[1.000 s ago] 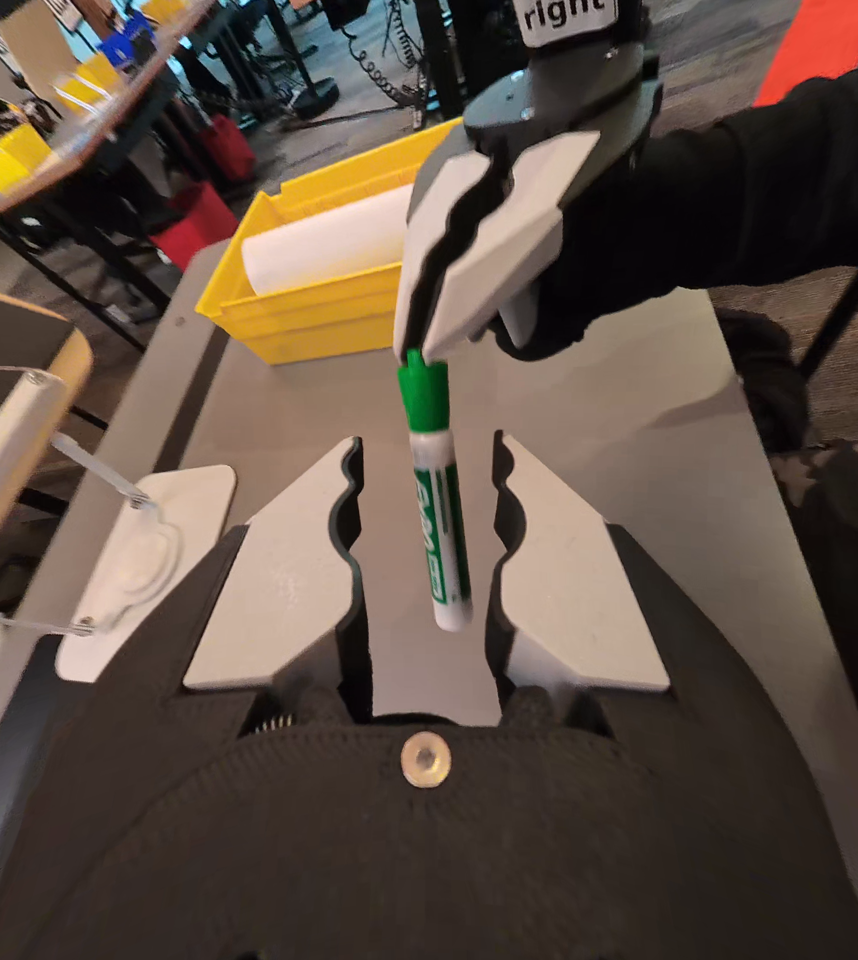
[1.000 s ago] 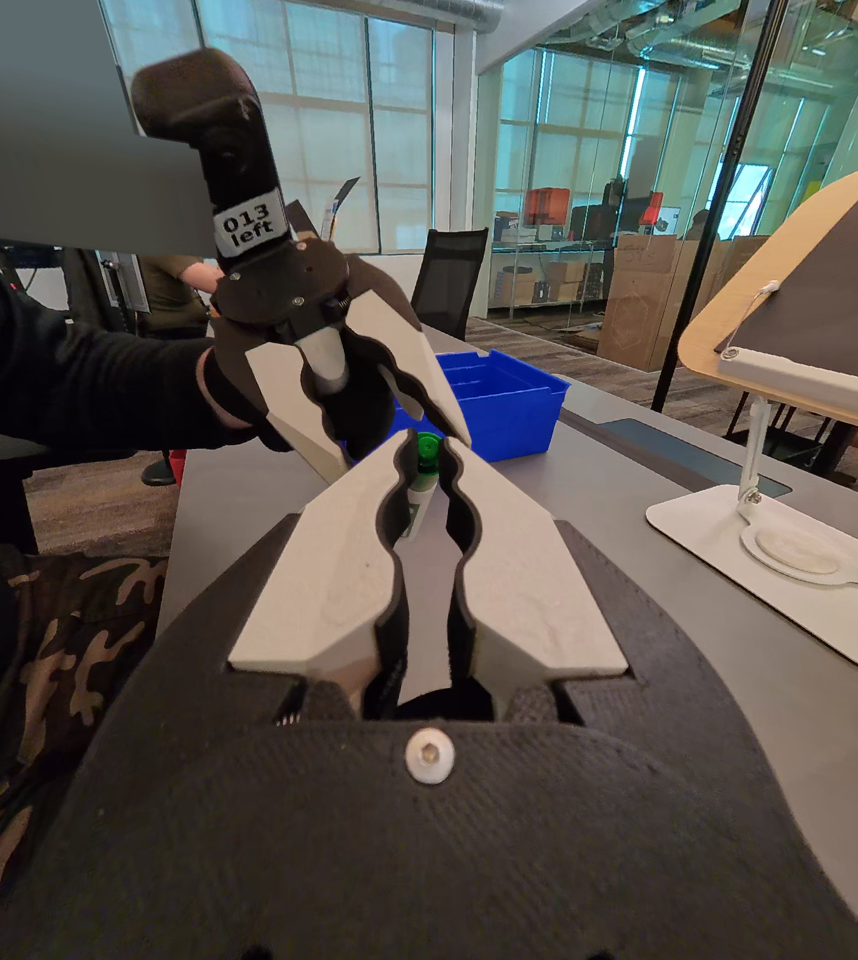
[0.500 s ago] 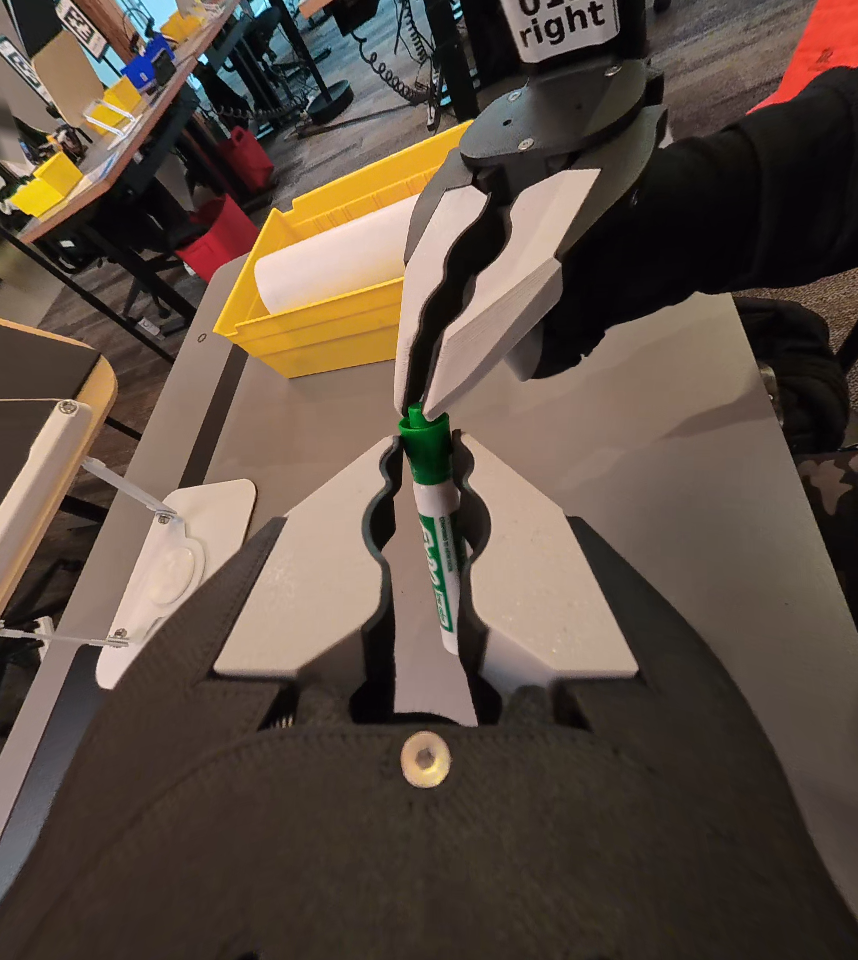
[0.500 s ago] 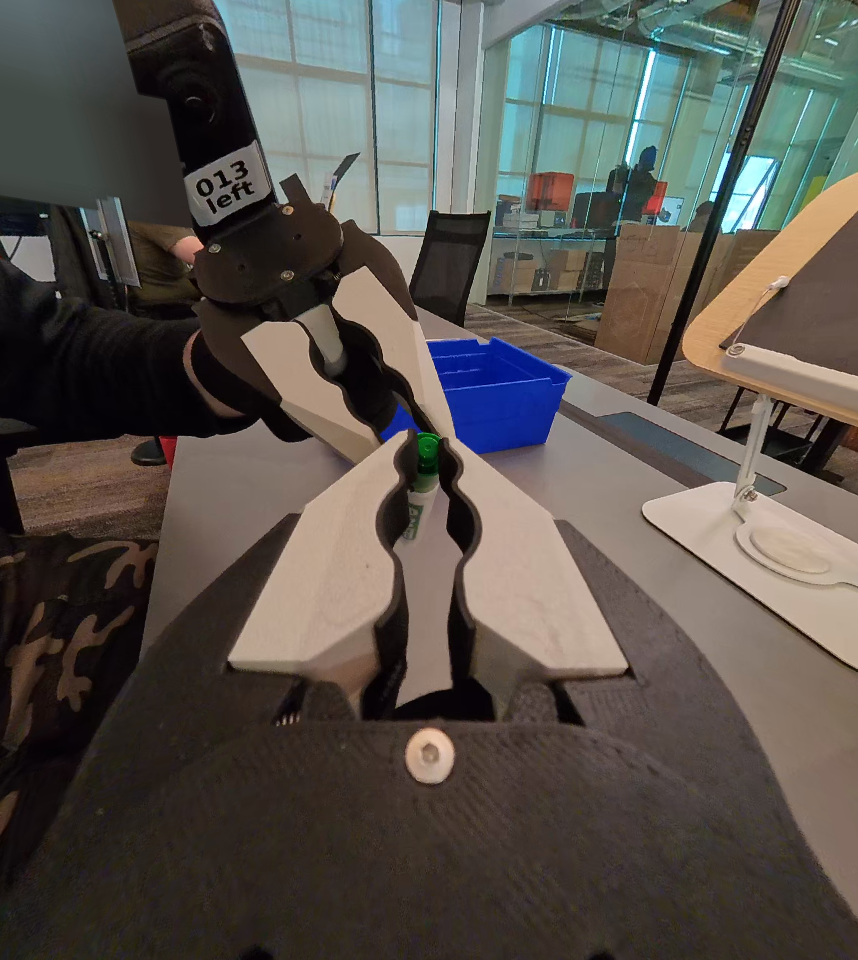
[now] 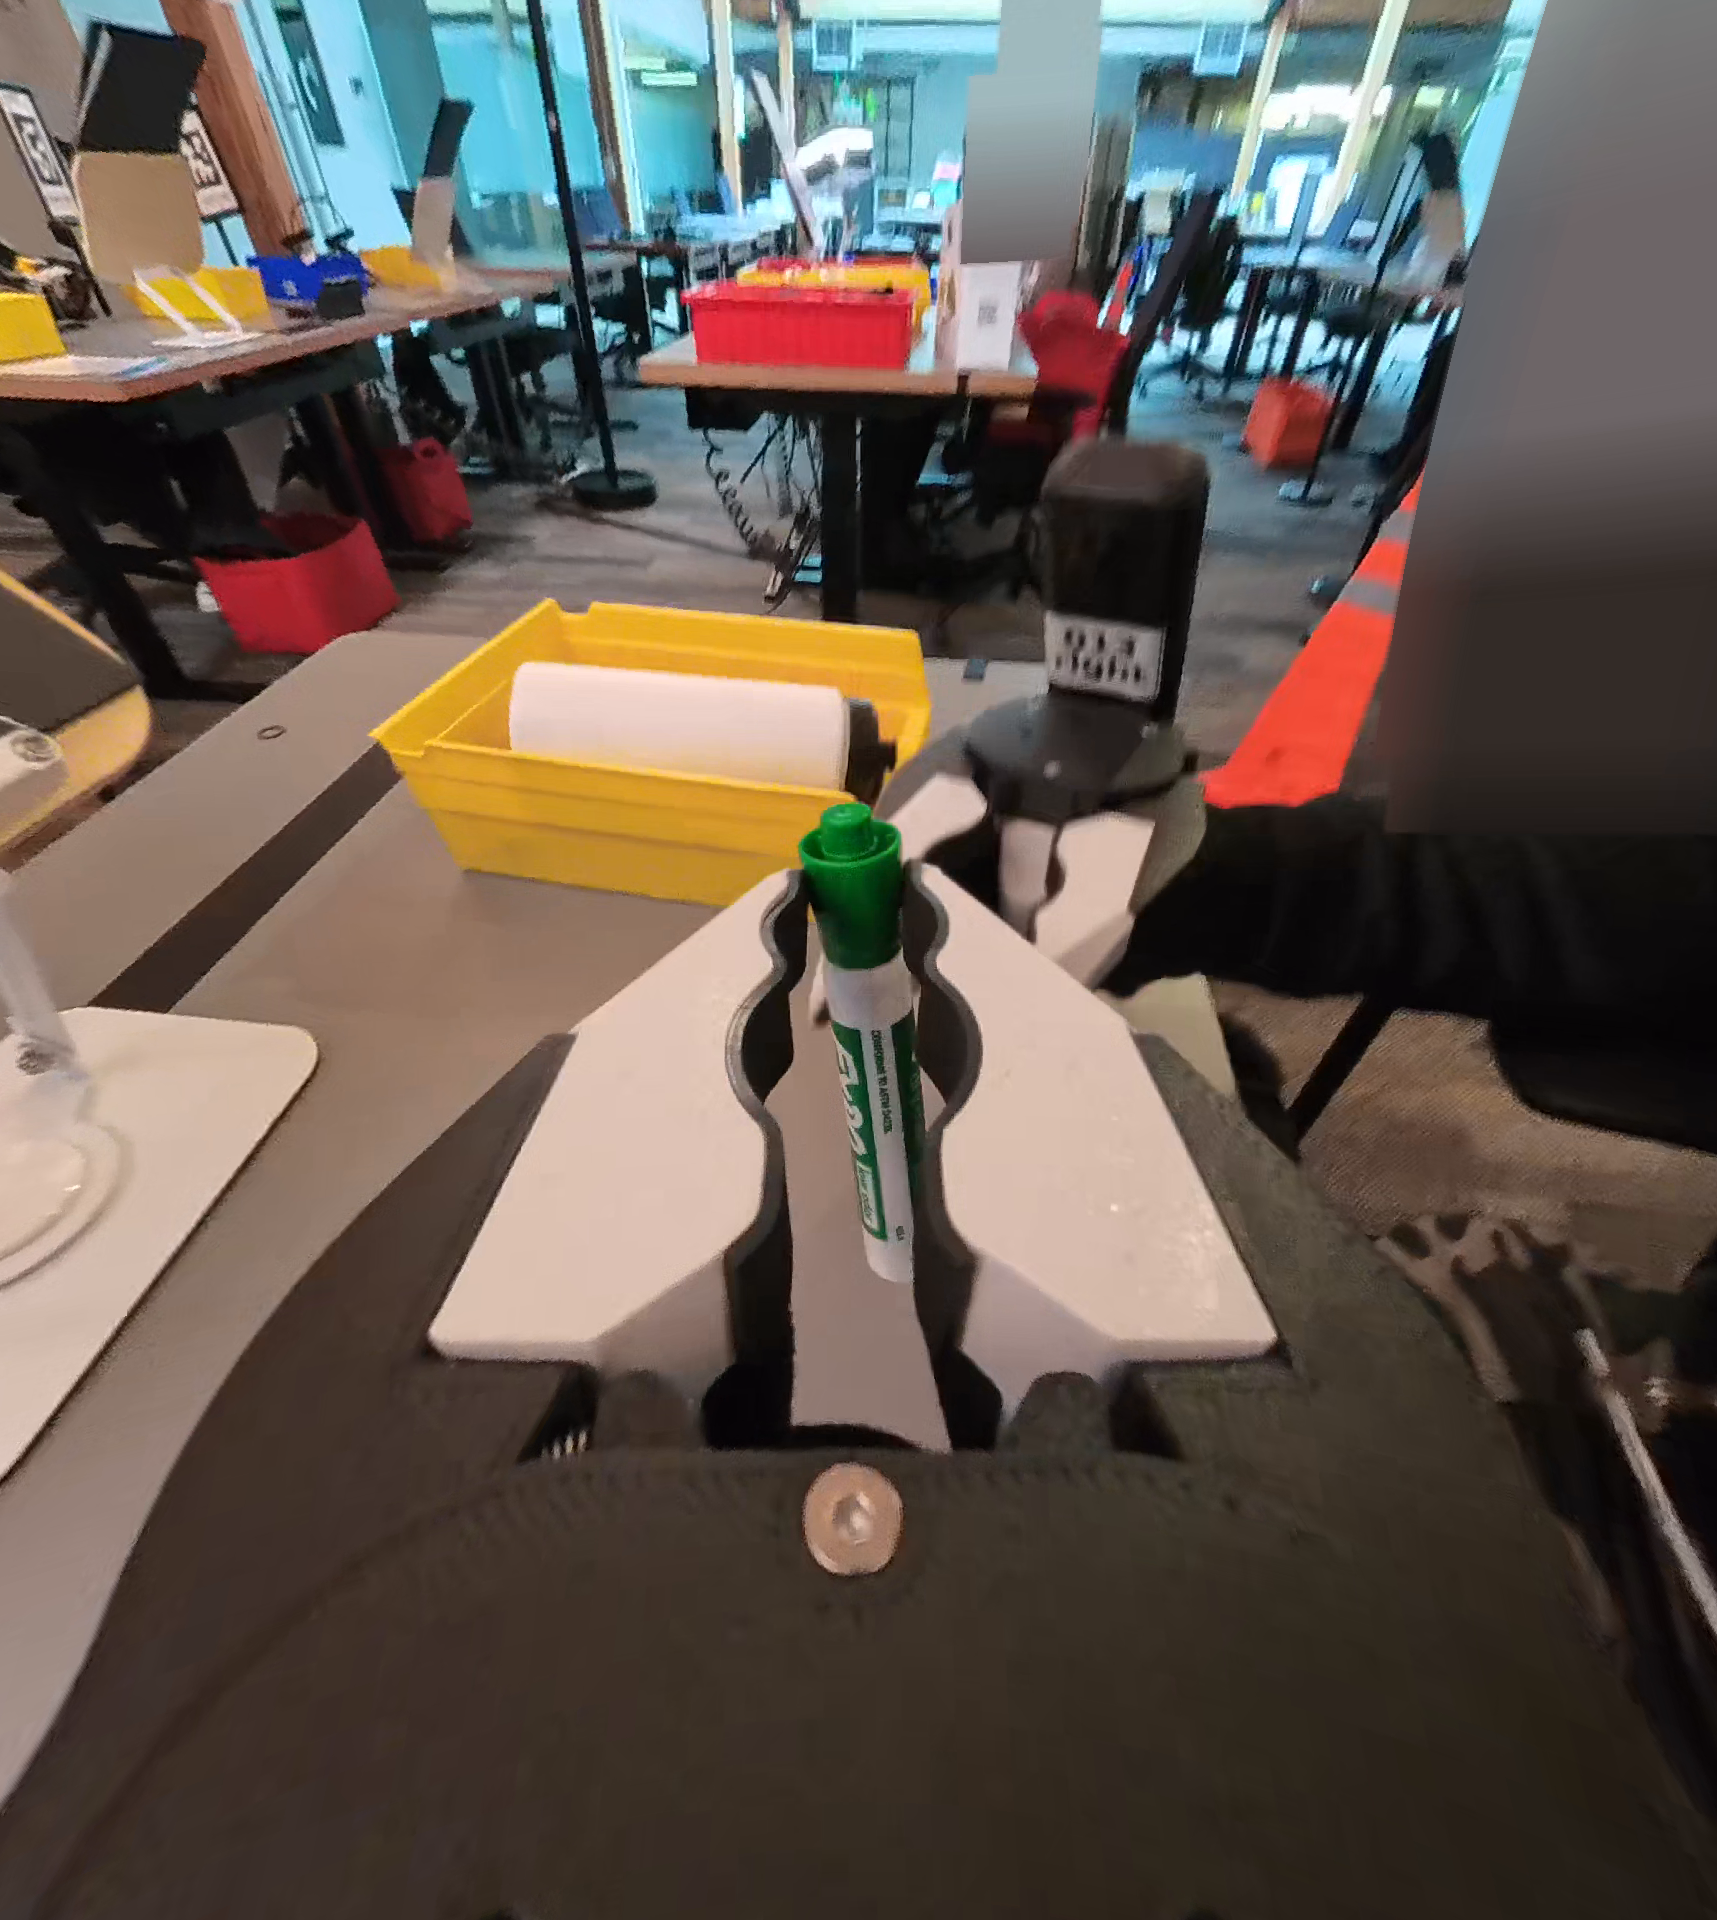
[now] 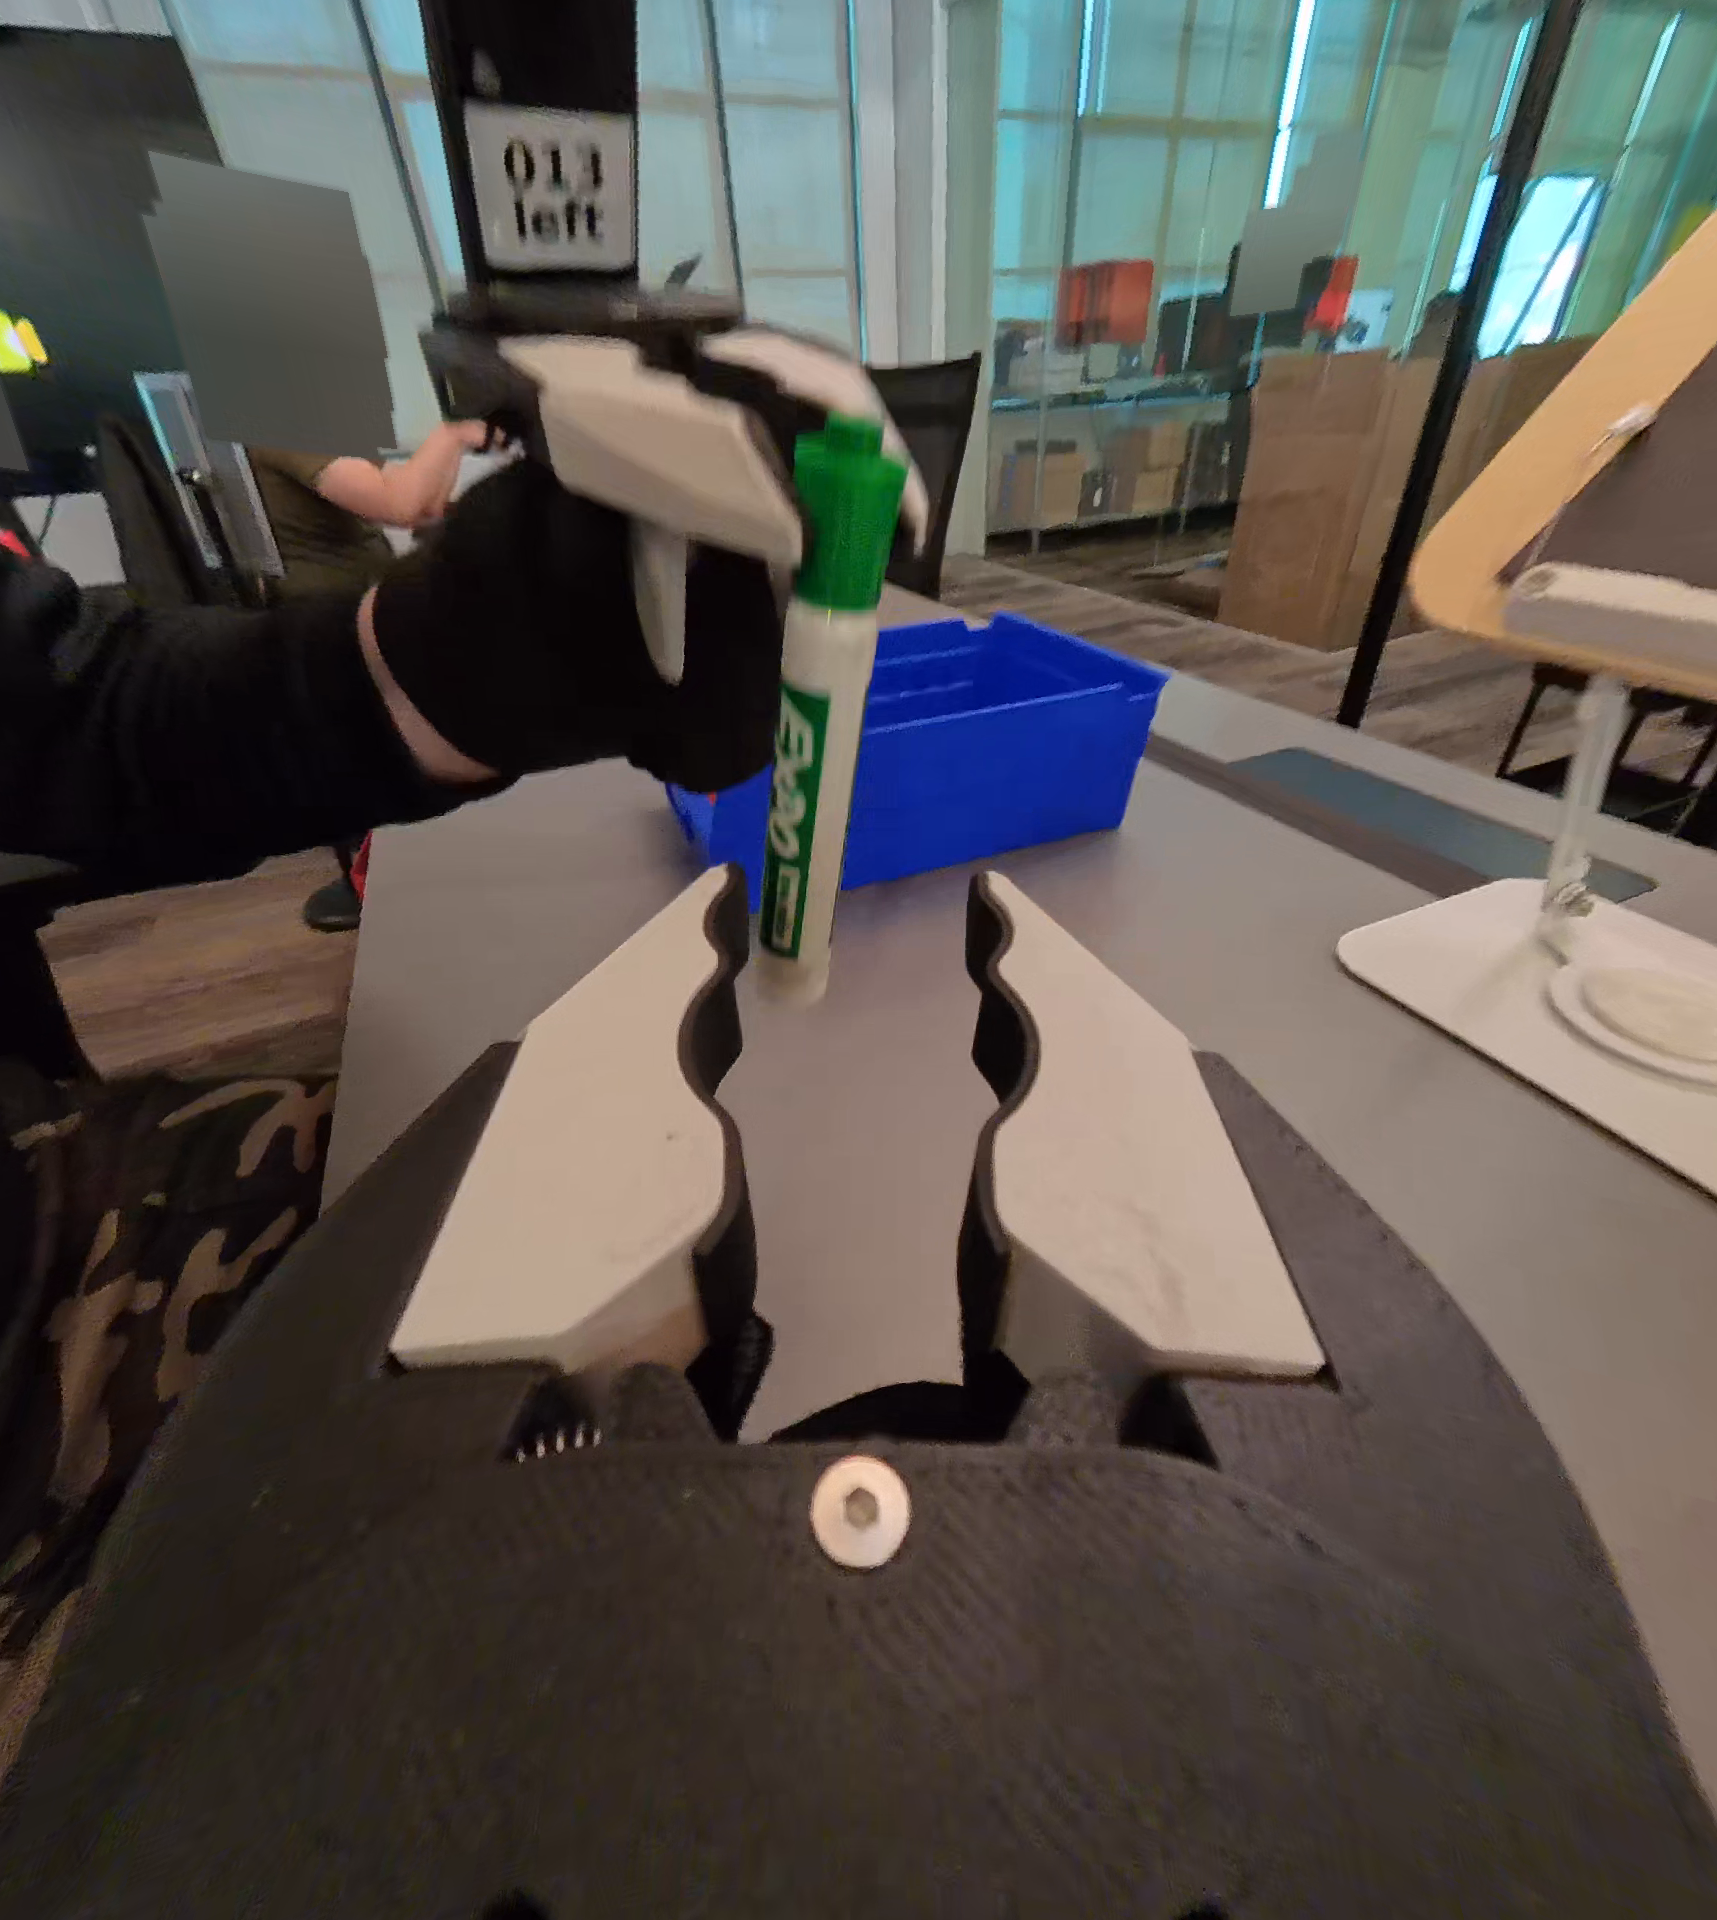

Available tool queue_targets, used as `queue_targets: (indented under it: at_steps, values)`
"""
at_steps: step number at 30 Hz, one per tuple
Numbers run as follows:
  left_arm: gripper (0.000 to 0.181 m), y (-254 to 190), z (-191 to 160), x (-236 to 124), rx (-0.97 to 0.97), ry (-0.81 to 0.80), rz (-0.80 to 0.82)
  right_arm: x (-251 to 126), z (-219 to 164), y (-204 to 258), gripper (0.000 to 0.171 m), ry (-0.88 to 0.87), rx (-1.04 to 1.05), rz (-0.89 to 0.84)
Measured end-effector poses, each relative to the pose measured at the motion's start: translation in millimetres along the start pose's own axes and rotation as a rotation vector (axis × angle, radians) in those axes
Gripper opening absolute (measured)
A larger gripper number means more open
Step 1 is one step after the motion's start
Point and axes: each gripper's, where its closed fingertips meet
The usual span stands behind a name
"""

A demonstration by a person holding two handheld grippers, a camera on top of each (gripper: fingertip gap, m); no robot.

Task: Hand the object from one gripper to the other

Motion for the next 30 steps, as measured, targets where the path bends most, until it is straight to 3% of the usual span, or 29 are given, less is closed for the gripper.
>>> queue_targets:
  at_steps: [8,10,16,19,23,27,30]
  values:
    - [0.016,-15,12,1,0.012,-0.043,-0.034,22,-18,19,0.031,0.06,-0.013,0.074]
    - [0.016,-17,13,2,0.016,-0.044,-0.04,22,-17,23,0.017,0.054,-0.026,0.093]
    - [0.016,-18,12,1,0.023,-0.042,-0.057,20,-18,21,0.017,0.066,-0.043,0.079]
    - [0.031,-23,10,0,0.011,-0.021,-0.114,18,-18,10,0.017,0.093,-0.113,-0.003]
    - [0.064,-44,11,-14,-0.164,0.006,-0.371,8,-20,-9,0.017,0.208,-0.358,-0.168]
    - [0.062,-20,27,-36,-0.337,-0.1,-0.404,4,-14,-11,0.016,0.332,-0.672,-0.276]
    - [0.062,-1,11,-39,-0.495,-0.047,-0.409,0,-8,-16,0.016,0.452,-0.967,-0.369]
Point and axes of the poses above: each gripper's, where its closed fingertips meet, x out along the fingers, z out of its top, y = z × x across the jaws
